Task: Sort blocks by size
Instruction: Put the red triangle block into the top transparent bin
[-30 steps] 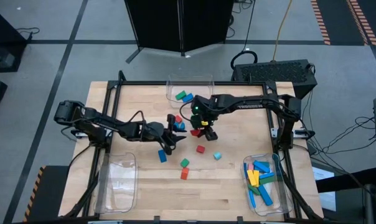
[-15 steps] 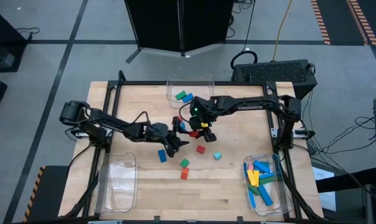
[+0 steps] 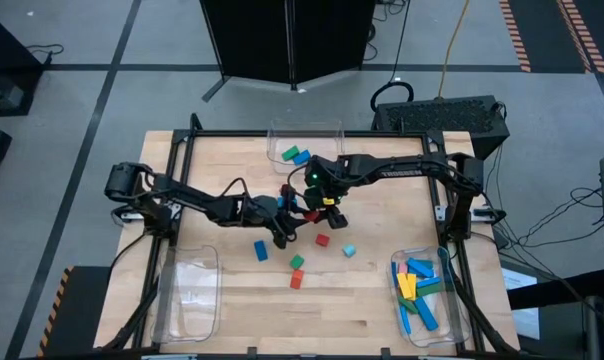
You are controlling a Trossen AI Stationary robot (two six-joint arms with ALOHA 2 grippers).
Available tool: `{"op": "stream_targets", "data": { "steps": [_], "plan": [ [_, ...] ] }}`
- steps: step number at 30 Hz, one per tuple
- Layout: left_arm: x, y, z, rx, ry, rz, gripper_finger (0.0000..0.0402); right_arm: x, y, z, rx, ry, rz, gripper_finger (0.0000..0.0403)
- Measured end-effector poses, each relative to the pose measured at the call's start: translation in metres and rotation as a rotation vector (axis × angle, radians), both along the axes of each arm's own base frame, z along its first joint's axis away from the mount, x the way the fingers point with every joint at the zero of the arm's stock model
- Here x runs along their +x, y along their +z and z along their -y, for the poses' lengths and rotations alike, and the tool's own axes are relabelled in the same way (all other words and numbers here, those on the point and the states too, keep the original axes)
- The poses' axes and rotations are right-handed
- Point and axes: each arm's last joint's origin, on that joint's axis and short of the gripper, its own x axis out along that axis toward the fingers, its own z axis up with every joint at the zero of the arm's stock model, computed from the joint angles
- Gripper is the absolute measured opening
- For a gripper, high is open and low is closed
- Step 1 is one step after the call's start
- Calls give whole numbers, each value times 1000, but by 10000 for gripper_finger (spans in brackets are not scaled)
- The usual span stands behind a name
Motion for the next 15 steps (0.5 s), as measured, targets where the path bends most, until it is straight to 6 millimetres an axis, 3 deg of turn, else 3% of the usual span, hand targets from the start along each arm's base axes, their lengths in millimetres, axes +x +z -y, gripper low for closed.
{"op": "stream_targets", "data": {
  "steps": [7,15],
  "plan": [
    [-1,-2,0,8,5,-19,72,0,0,0,5,3,-2,130],
    [-1,-2,1,-9,19,-16,51,-1,0,0,-14,35,8,141]
  ]
}}
